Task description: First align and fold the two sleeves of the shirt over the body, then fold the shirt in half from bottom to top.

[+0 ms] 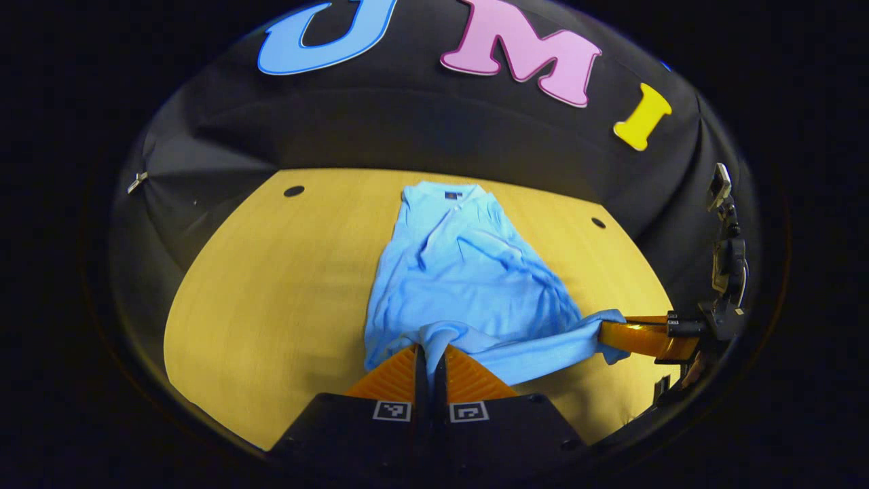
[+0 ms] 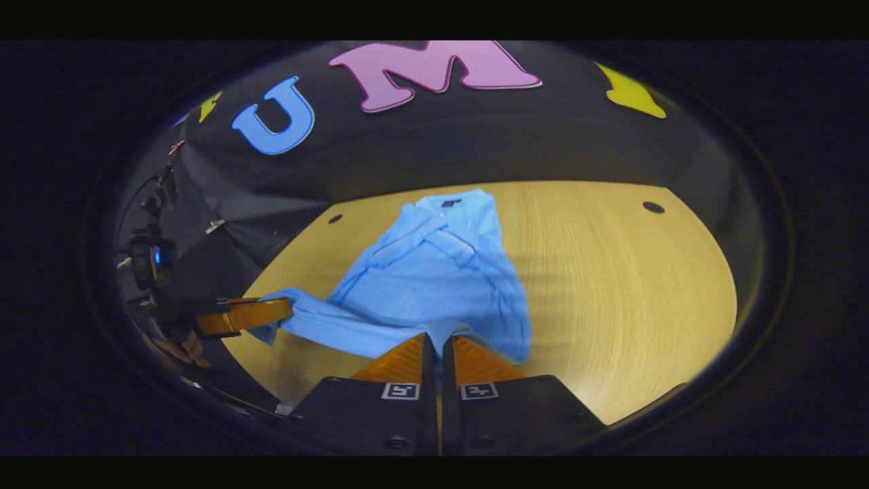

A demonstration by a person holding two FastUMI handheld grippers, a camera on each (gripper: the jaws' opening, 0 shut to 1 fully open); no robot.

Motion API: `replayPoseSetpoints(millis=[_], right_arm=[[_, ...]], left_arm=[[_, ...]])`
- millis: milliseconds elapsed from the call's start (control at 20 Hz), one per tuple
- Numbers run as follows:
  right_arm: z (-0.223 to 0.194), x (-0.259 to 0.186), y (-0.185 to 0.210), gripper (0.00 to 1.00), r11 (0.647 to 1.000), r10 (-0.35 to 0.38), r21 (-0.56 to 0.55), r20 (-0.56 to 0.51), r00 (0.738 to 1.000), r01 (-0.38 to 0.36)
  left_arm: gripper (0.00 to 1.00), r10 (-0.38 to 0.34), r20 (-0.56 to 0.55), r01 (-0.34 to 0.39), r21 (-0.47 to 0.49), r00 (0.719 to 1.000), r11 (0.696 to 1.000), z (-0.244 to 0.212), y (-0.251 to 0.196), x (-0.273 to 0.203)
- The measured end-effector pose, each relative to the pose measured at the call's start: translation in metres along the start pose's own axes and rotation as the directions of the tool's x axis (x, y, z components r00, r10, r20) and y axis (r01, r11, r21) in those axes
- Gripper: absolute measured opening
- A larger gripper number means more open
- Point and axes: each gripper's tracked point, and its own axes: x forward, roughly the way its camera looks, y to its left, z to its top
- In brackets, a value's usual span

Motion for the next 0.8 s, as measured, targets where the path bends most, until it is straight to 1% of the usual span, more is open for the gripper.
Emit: replayPoseSetpoints(millis=[100, 200, 400, 550, 700, 750, 800], right_arm=[[0.045, 0.016, -0.002, 0.07, 1.0, 0.005, -0.005, 0.053, 0.999, -0.004], [0.09, 0.033, -0.006, 0.07, 1.0, 0.006, -0.016, 0.105, 0.994, -0.004], [0.163, 0.087, -0.017, 0.07, 0.999, -0.013, -0.033, 0.201, 0.979, 0.02], [0.202, 0.134, -0.029, 0.07, 0.997, -0.04, -0.06, 0.254, 0.966, 0.057], [0.226, 0.186, -0.05, 0.07, 0.993, -0.086, -0.056, 0.28, 0.956, 0.106], [0.231, 0.203, -0.056, 0.12, 0.992, -0.099, -0.045, 0.288, 0.953, 0.116], [0.233, 0.218, -0.063, 0.07, 0.991, -0.113, -0.041, 0.288, 0.951, 0.13]], left_arm=[[0.06, -0.011, 0.035, 0.012, -0.009, 0.999, 1.0, 0.039, 0.004, 0.016], [0.06, -0.024, 0.086, 0.024, 0.001, 0.996, 1.0, 0.086, 0.007, 0.035], [0.06, -0.017, 0.174, 0.001, 0.09, 0.985, 0.996, 0.164, 0.017, 0.088], [0.06, -0.011, 0.21, -0.021, 0.15, 0.978, 0.989, 0.203, 0.026, 0.137], [0.06, -0.016, 0.243, -0.023, 0.155, 0.97, 0.988, 0.228, 0.035, 0.19], [0.02, -0.015, 0.25, -0.025, 0.157, 0.968, 0.987, 0.233, 0.039, 0.21], [0.06, -0.016, 0.252, -0.026, 0.163, 0.968, 0.986, 0.238, 0.043, 0.227]])
